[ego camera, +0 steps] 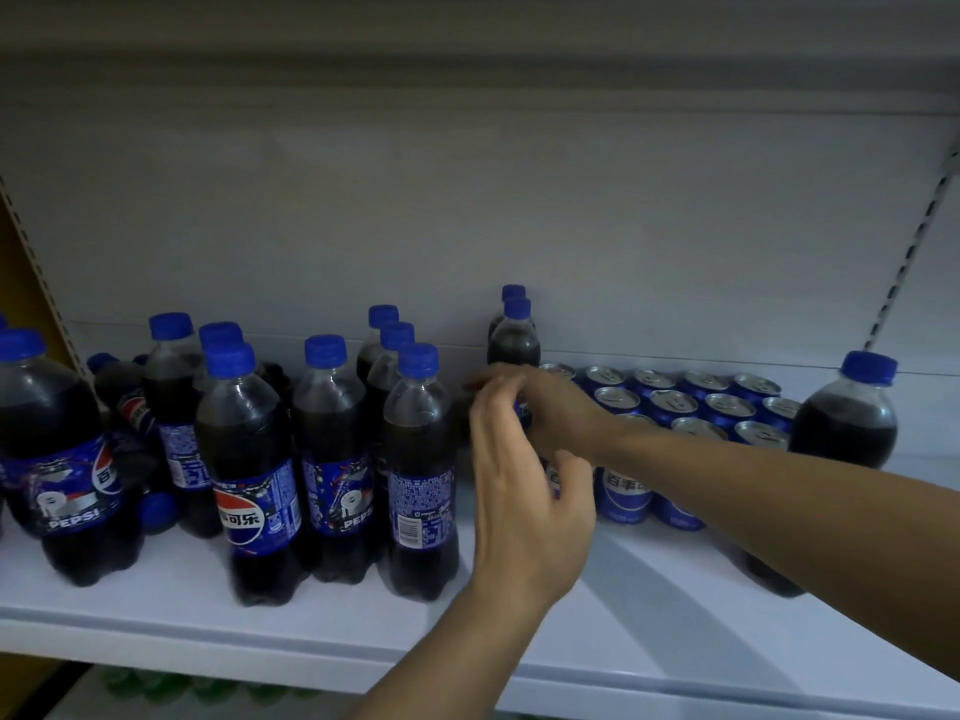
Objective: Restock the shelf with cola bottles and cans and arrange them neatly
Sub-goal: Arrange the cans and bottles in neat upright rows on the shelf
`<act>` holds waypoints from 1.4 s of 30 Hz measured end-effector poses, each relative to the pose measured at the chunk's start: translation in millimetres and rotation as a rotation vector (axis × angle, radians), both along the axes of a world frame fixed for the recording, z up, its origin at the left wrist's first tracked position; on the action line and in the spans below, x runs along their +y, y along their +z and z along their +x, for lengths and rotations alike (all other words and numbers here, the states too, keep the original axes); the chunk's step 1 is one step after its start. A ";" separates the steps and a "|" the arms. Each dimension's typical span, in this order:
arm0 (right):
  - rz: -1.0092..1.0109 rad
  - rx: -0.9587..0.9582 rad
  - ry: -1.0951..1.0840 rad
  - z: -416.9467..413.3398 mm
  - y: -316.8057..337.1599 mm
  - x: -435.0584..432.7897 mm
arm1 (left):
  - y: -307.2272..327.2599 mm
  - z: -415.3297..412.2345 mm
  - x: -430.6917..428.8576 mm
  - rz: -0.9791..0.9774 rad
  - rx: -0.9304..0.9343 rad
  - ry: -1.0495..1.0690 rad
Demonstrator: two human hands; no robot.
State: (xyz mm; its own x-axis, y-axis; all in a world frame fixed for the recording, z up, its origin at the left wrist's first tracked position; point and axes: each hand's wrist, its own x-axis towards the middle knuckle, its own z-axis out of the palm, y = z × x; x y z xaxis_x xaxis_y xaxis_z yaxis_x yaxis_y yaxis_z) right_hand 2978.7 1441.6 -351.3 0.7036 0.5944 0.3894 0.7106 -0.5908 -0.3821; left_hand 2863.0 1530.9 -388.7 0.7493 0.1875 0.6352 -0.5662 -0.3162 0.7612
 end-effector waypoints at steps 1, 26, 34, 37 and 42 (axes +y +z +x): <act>0.038 -0.011 -0.005 0.8 4.8 1.4 | -3.6 -1.7 -2.0 0.005 0.019 0.021; 0.105 0.148 -0.209 2.9 43.7 -9.4 | -74.6 62.7 5.2 0.060 0.471 0.269; 0.272 0.060 -0.284 19.5 87.2 -20.5 | -83.0 73.7 4.7 -0.068 0.449 0.143; 0.106 -0.024 -0.232 42.8 109.5 -19.9 | -79.8 75.6 3.3 -0.122 0.480 0.069; -0.387 0.005 -0.133 69.9 114.2 -7.7 | -78.9 81.5 2.2 -0.168 0.503 -0.004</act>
